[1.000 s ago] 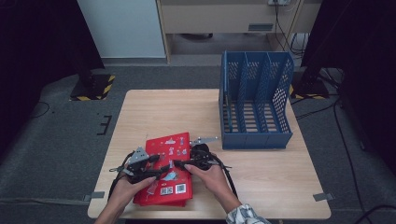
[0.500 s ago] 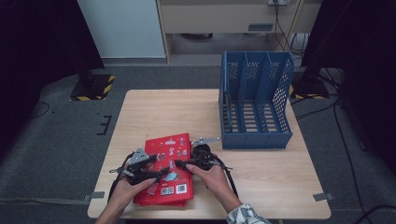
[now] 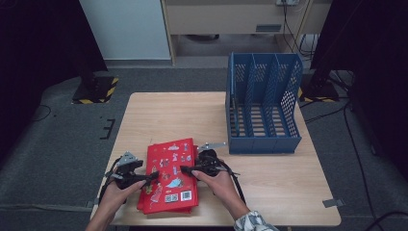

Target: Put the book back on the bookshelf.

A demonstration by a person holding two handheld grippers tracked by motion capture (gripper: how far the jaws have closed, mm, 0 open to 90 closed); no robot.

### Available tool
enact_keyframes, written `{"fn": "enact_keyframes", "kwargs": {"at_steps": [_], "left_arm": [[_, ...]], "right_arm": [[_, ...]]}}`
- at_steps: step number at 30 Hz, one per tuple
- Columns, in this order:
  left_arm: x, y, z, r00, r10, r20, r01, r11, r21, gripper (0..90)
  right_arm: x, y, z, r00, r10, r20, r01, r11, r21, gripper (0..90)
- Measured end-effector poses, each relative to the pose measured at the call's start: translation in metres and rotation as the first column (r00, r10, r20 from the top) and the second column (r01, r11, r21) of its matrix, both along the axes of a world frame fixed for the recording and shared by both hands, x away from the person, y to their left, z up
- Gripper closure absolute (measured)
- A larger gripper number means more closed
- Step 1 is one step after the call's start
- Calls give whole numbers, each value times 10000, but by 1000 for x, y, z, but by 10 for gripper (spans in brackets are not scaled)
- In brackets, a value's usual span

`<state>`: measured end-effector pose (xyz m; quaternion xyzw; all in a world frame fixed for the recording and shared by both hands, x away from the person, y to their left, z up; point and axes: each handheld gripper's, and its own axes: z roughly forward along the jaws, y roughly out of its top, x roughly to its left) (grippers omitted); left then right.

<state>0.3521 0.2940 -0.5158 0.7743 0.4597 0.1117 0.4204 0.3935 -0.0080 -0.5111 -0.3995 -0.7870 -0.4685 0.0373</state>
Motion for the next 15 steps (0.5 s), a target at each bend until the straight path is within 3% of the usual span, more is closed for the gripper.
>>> {"fn": "enact_keyframes", "kwargs": {"at_steps": [2,5,10,12,15], "left_arm": [[3,4,-4,9992,-132,-371,114,9988,-486,46],[6,4,-7,9972,-388,-635,333,9958,-856,43],[12,5,-11,9952,-442,-871,344,9933,-1101,0],[16,9,-16,9899,-574,-1296,358,9860,-1631,0],[17,10,-17,9871,-795,-1387,518,9798,-1931,11]], "right_arm": [[-1,2,1,10000,85,6,-85,10000,-35,353],[-1,4,0,9998,177,42,-177,9998,-42,354],[-1,4,0,9997,260,14,-260,9997,-18,360],[0,3,0,9995,313,7,-313,9995,13,367],[0,3,-1,9995,307,-4,-307,9995,33,368]]}}
